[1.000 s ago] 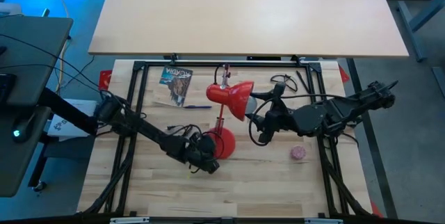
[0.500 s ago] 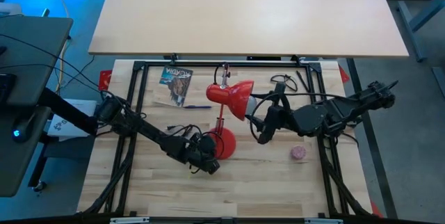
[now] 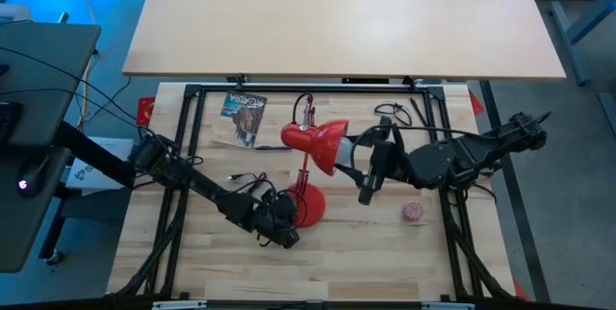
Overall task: Screw lightbulb
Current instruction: Remove the lightbulb from the lamp
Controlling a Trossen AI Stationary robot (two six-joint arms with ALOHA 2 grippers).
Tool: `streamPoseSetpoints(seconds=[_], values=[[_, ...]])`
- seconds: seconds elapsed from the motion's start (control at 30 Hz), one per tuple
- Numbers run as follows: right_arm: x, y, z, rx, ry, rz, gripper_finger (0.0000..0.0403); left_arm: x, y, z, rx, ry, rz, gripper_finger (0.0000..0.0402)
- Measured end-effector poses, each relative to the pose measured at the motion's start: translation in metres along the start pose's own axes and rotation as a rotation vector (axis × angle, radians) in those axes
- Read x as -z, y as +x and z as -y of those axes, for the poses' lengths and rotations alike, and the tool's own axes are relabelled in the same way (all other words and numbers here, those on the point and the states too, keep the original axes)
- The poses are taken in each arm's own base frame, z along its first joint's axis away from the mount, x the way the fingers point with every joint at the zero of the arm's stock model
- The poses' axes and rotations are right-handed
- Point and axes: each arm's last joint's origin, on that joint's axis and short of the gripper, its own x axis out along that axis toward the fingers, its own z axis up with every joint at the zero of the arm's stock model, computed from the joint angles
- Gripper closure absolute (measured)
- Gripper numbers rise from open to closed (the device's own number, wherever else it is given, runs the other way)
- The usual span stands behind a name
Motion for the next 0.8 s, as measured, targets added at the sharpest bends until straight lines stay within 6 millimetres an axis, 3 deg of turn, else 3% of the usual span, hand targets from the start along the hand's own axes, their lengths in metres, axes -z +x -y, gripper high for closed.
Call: streamPoseSetpoints(seconds=[0.47,0.8], values=[[-0.0013,-0.0002,-0.0011,-0.049,0.477,0.000,0.0148,0.0002,0.0000,0.0000,0.001,0.019,0.000,0.0402],[-0.0034,-0.0002,-0.0011,-0.063,1.065,-0.001,0.0148,0.0004,0.0000,0.0000,0.001,0.054,0.000,0.0402]])
